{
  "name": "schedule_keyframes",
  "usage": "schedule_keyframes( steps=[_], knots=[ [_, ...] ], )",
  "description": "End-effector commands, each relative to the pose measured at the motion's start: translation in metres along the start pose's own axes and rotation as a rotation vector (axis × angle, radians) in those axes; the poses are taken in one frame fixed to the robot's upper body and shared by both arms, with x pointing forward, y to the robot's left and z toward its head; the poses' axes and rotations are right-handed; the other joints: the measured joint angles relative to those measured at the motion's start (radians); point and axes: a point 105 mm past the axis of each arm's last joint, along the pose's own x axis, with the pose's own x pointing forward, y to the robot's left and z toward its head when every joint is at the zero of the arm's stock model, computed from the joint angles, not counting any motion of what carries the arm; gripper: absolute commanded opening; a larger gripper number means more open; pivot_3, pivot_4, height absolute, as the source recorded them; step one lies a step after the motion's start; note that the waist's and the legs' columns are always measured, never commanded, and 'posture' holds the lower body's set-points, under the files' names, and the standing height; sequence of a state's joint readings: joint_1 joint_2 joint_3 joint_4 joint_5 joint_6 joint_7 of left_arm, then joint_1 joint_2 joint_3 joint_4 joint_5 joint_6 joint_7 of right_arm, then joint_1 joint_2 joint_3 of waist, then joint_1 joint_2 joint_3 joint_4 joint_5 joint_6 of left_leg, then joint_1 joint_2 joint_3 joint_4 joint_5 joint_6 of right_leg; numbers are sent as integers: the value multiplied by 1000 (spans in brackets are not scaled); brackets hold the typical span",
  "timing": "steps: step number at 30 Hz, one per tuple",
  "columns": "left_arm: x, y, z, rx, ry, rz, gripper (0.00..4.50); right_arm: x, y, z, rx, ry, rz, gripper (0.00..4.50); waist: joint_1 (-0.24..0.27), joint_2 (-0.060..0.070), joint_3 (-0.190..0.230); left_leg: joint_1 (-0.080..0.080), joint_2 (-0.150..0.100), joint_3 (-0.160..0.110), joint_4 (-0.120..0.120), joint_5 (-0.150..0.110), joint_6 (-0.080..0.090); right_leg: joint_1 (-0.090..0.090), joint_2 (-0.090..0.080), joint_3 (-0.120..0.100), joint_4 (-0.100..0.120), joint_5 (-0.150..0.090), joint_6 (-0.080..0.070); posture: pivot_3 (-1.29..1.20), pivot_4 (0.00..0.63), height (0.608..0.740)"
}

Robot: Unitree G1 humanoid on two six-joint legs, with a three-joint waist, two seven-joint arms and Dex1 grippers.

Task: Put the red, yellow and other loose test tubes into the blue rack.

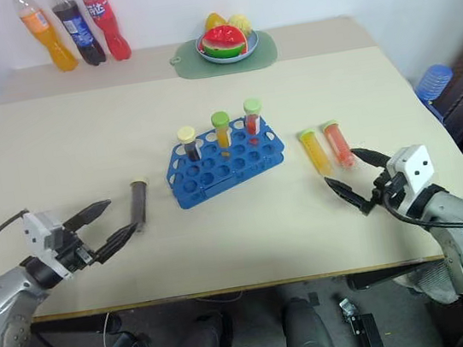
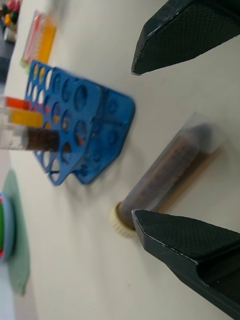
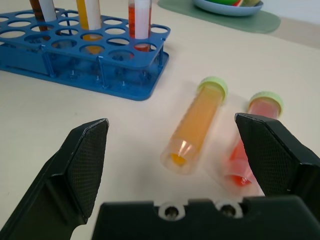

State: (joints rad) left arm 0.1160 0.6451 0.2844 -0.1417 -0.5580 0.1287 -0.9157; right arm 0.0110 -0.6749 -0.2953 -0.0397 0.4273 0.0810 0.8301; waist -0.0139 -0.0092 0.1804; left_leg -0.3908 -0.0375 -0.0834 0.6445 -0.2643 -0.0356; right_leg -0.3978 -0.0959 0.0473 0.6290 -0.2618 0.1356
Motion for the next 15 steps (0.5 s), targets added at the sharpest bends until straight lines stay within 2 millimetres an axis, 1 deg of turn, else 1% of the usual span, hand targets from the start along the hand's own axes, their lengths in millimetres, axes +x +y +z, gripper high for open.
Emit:
schedule_keyframes(
  steps=[1, 9, 13, 15],
  knots=[
    [0, -4, 9, 32, -9, -31, 4450, -5, -5, 15, -38, -36, -6, 4500, 0, 0, 0, 0, 0, 0, 0, 0, 0, 0, 0, 0, 0, 0, 0, 0, 150, 740],
    [12, -7, 19, 39, -49, -57, 4450, -2, -7, 17, -45, -38, -5, 4500, 1, 0, 0, 0, 0, 0, 0, 0, 0, 0, 0, 0, 0, 1, 1, 0, 150, 740],
    [22, -15, 27, 50, -77, -111, 4450, 8, -10, 24, -48, -48, 3, 4500, 0, 0, 0, 0, 0, 0, 0, 0, 0, 0, 0, 0, 0, 1, 1, 0, 150, 740],
    [28, -22, 31, 67, -85, -146, 4450, 15, -17, 29, -39, -30, -13, 4500, -1, 0, 0, 0, 0, 0, 0, 0, 0, 0, 0, 0, 0, 1, 1, 0, 150, 740]
  ],
)
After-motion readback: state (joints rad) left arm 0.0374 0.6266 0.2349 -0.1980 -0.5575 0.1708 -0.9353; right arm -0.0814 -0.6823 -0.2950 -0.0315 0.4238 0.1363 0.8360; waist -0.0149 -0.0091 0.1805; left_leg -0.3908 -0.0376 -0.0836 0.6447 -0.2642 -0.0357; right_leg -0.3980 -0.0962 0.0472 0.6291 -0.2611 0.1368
